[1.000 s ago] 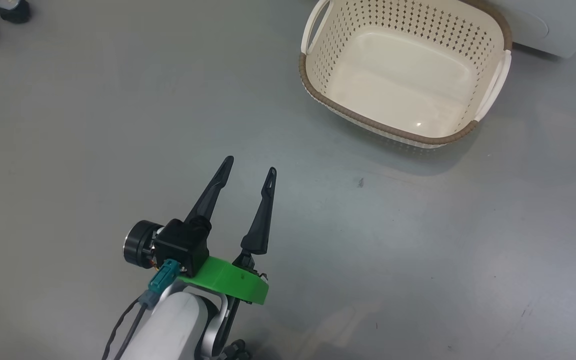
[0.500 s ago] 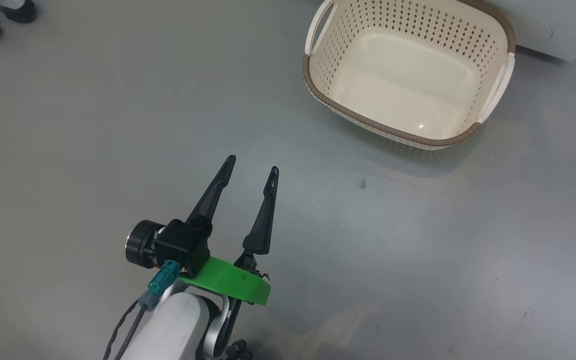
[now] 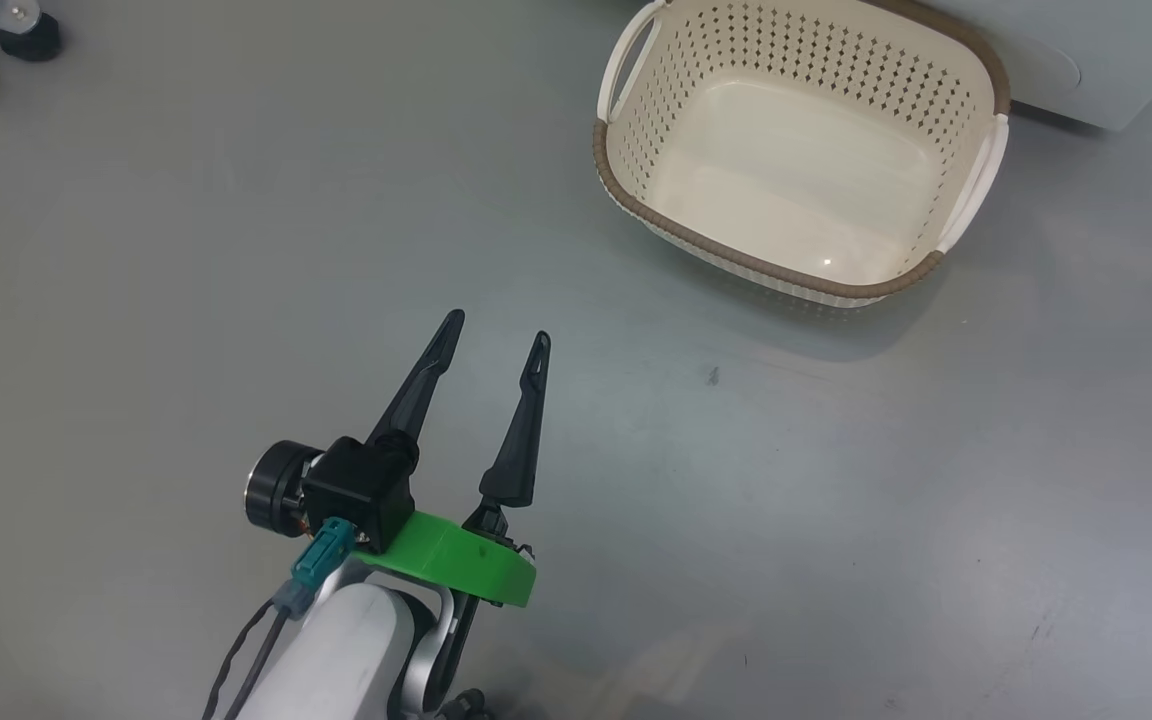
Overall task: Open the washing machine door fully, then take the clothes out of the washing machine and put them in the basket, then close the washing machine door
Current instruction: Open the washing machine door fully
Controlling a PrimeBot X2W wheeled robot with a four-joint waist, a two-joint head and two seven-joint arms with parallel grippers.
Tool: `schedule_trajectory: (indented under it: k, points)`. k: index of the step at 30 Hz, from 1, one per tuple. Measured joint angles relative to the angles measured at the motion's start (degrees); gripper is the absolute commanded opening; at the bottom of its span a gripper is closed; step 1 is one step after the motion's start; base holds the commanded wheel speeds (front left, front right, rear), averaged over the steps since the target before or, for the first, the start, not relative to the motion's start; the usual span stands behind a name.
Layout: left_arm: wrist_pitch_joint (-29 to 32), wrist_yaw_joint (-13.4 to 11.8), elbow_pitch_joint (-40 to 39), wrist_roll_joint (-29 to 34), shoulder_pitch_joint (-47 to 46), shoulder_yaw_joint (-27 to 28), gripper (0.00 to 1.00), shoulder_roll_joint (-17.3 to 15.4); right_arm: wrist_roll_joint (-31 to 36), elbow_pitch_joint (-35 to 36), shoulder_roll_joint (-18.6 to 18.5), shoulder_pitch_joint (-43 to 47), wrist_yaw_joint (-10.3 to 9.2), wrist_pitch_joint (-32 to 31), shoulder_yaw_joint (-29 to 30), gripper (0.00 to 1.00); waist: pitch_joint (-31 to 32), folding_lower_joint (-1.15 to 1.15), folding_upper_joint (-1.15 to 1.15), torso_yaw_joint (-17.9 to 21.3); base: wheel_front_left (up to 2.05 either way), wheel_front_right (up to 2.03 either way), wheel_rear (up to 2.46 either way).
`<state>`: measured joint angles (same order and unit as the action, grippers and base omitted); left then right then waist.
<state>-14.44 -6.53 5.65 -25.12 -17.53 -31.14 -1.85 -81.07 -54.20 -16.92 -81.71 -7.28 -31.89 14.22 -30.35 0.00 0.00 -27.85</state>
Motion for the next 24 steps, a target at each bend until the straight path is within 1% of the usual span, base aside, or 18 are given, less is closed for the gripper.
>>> schedule_trajectory:
  k: [19,24]
  points:
    - [0.0,-0.3,0.7,0.1,0.0,1.0,1.00,0.0,-0.5,-3.2,0.6,1.7,-0.01,-6.1,-1.1,0.00,2.5,0.00,0.00,2.5,0.00,0.00,0.00]
    - [0.0,-0.3,1.0,1.1,0.1,2.0,1.00,0.0,-0.5,-3.9,0.9,2.4,-0.01,-7.2,-1.9,0.00,3.3,0.00,0.00,3.1,0.00,0.00,0.00]
